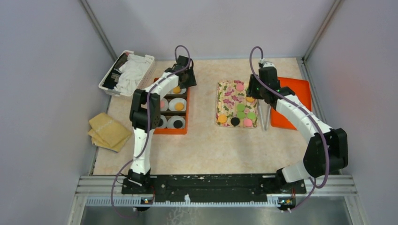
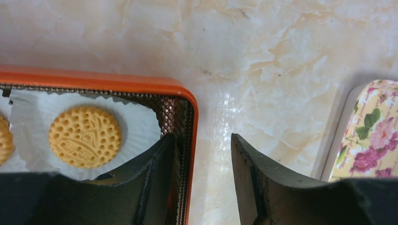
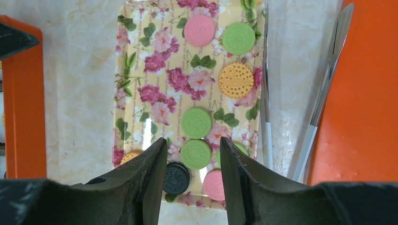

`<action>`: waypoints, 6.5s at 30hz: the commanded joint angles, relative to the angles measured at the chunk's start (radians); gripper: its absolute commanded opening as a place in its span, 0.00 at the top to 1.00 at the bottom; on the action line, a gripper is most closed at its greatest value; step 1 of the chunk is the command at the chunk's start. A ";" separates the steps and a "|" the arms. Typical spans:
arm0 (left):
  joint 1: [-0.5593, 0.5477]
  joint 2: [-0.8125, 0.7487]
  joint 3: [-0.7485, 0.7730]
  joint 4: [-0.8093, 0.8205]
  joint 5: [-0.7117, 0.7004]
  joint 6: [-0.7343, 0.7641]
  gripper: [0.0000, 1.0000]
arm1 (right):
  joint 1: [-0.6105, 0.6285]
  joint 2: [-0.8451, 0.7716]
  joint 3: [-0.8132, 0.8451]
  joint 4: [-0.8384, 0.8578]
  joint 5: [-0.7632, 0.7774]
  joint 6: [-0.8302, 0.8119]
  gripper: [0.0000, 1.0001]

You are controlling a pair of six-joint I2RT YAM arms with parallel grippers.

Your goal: Pack the cookies

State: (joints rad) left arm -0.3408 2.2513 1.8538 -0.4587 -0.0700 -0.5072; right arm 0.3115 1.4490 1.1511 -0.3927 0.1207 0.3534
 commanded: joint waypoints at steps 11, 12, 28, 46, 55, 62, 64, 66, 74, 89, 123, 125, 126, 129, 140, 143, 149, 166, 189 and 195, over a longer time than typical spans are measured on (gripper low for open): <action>-0.061 0.018 0.071 0.004 0.060 0.075 1.00 | 0.006 -0.040 -0.036 0.069 -0.021 0.024 0.56; -0.072 0.007 0.056 0.013 0.065 0.082 1.00 | 0.006 -0.041 -0.038 0.069 -0.022 0.024 0.56; -0.156 -0.240 -0.379 0.198 0.233 0.193 1.00 | 0.026 -0.101 -0.111 0.069 -0.063 0.030 0.57; -0.282 -0.522 -0.752 0.345 0.591 0.286 0.85 | 0.041 -0.125 -0.135 0.073 -0.113 0.028 0.56; -0.289 -0.606 -0.758 0.359 0.541 0.245 0.40 | 0.047 -0.111 -0.118 0.075 -0.150 0.025 0.54; -0.289 -0.695 -0.721 0.243 0.243 0.086 0.49 | 0.070 -0.033 -0.044 0.062 -0.214 -0.015 0.53; -0.288 -0.759 -0.718 0.176 0.069 0.009 0.58 | 0.100 0.005 -0.013 0.059 -0.225 -0.034 0.54; -0.288 -0.833 -0.725 0.096 -0.105 -0.063 0.58 | 0.143 0.056 0.033 0.046 -0.219 -0.060 0.54; -0.287 -1.068 -0.821 -0.116 -0.496 -0.333 0.52 | 0.284 0.324 0.288 -0.024 -0.191 -0.166 0.54; -0.287 -1.202 -0.958 -0.131 -0.485 -0.365 0.51 | 0.390 0.545 0.463 -0.085 -0.173 -0.222 0.56; -0.287 -1.243 -0.936 -0.107 -0.487 -0.274 0.50 | 0.425 0.663 0.569 -0.173 -0.011 -0.026 1.00; -0.287 -1.226 -0.927 -0.094 -0.475 -0.263 0.50 | 0.424 0.653 0.546 -0.173 0.001 0.012 1.00; -0.287 -1.218 -0.923 -0.087 -0.468 -0.260 0.50 | 0.425 0.653 0.542 -0.182 0.013 0.026 1.00; -0.287 -1.197 -0.913 -0.070 -0.449 -0.244 0.50 | 0.423 0.648 0.531 -0.214 0.076 0.062 1.00; -0.287 -1.181 -0.895 -0.007 -0.422 -0.183 0.50 | 0.406 0.499 0.287 -0.162 0.137 0.231 1.00; -0.288 -1.172 -0.897 0.007 -0.413 -0.172 0.50 | 0.407 0.480 0.264 -0.158 0.131 0.239 1.00; -0.287 -1.169 -0.905 0.015 -0.403 -0.160 0.50 | 0.409 0.464 0.264 -0.152 0.121 0.214 0.93; -0.287 -1.184 -0.902 0.032 -0.390 -0.121 0.50 | 0.377 0.320 0.405 -0.275 0.330 0.107 0.52; -0.286 -1.044 -0.842 0.149 -0.260 -0.047 0.48 | -0.126 0.106 -0.033 -0.247 0.402 0.150 0.60; -0.286 -1.032 -0.844 0.158 -0.239 -0.054 0.48 | -0.173 0.093 -0.101 -0.222 0.381 0.129 0.61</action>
State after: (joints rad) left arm -0.6273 1.2114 0.9691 -0.3531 -0.3325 -0.5716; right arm 0.1577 1.5814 1.0649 -0.6579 0.4854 0.4831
